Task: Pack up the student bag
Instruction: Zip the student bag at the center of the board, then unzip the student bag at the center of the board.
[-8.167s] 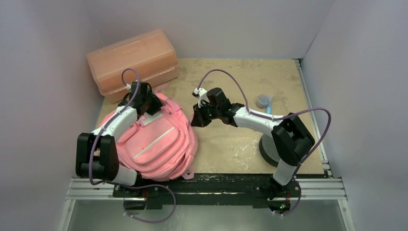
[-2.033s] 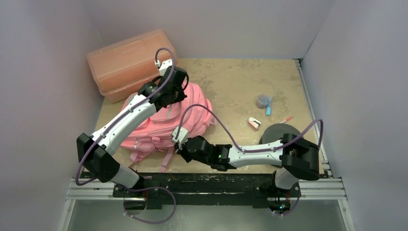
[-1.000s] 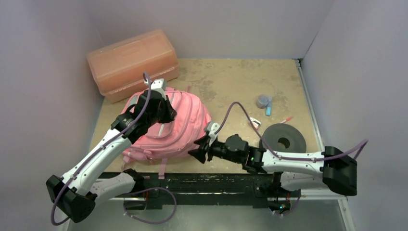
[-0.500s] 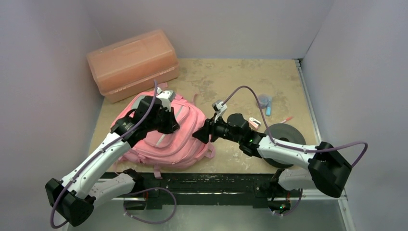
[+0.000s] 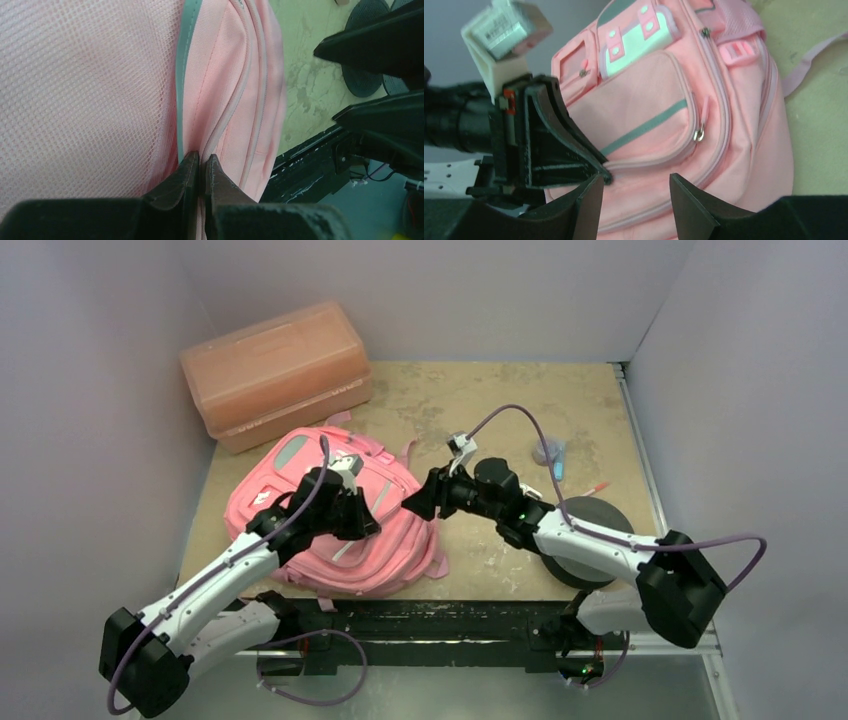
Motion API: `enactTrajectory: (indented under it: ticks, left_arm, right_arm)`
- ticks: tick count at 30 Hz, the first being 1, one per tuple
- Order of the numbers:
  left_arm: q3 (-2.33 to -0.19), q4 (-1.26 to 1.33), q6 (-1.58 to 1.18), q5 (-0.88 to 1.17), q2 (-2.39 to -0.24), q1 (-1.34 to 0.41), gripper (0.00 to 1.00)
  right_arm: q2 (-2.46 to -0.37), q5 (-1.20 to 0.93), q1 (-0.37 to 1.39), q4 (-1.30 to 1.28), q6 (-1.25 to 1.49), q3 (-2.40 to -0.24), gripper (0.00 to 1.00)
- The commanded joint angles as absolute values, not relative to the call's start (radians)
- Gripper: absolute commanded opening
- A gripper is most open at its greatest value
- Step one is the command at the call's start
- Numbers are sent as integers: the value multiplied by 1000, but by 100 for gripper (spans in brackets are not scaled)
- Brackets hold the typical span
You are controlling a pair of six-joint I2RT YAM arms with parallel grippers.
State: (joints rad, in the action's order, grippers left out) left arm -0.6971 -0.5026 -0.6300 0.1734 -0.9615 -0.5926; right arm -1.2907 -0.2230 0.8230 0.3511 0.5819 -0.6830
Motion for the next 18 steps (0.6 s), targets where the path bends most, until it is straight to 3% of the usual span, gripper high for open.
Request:
enactTrajectory:
  ticks: [1,8,18]
  left_arm:
    - [-609,-542,-778,113,-894,-601,0]
    - [-452,-450,-857,38,-740,-601,0]
    - [-220,-261,-887,3,-449,-601,0]
  right_arm:
    - [-1358,-299,780,337,622,-832,55]
    - [-1546,-430,720,291,665,-1011,48]
    - [-1714,-503,679,346,729,-1071,47]
